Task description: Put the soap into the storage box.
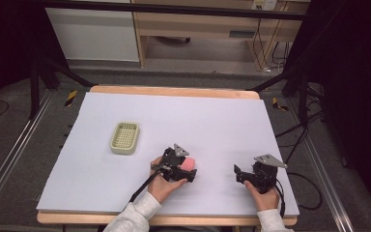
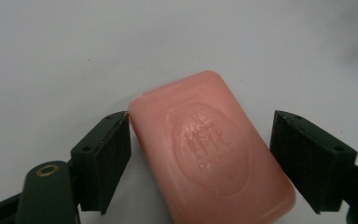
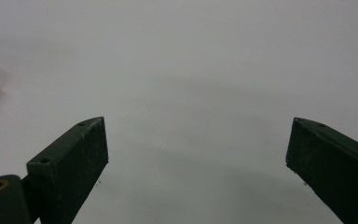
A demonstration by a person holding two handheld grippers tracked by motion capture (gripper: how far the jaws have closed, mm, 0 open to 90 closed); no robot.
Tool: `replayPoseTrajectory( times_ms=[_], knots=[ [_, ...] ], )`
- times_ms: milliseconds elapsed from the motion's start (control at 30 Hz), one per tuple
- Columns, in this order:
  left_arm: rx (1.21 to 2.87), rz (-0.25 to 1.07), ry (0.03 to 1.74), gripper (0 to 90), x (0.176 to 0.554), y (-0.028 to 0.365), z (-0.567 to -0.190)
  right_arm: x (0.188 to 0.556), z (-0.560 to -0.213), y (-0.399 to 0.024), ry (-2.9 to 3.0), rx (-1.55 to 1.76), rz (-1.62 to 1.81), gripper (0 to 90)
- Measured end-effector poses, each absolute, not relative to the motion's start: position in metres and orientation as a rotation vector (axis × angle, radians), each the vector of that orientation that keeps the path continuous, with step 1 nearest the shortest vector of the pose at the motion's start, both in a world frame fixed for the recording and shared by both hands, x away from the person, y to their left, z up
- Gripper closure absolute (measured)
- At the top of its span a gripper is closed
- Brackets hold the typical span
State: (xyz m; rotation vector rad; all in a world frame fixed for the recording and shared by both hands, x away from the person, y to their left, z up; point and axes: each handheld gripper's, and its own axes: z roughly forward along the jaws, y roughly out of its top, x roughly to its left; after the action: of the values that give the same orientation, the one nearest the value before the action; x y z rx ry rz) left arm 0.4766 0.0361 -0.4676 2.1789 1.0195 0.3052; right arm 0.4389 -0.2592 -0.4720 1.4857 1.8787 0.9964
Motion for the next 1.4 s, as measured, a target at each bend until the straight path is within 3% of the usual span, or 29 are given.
replayPoseTrajectory(
  times_ms=[100,233,367,633,733,867,1400],
  knots=[
    [2.177,0.292,1.029,22.1,0.477,0.036,-0.468,0.439,-0.472,-0.259,1.88,1.484,0.995,5.8],
    [2.163,0.267,1.047,31.8,0.475,0.038,-0.467,0.439,-0.472,-0.259,1.88,1.48,0.992,5.8],
    [2.169,0.264,1.045,35.3,0.475,0.041,-0.465,0.439,-0.472,-0.259,1.881,1.481,0.993,5.8],
    [2.181,0.268,1.027,35.0,0.475,0.042,-0.464,0.439,-0.472,-0.259,1.883,1.479,0.994,5.8],
    [2.207,0.285,0.988,29.1,0.478,0.042,-0.46,0.439,-0.472,-0.259,1.883,1.483,0.997,5.8],
    [2.217,0.28,0.978,27.7,0.479,0.04,-0.458,0.439,-0.472,-0.259,1.883,1.483,0.997,5.8],
    [2.316,0.281,0.977,31.8,0.486,0.029,-0.466,0.44,-0.473,-0.259,1.89,1.482,0.993,5.8]
  ],
)
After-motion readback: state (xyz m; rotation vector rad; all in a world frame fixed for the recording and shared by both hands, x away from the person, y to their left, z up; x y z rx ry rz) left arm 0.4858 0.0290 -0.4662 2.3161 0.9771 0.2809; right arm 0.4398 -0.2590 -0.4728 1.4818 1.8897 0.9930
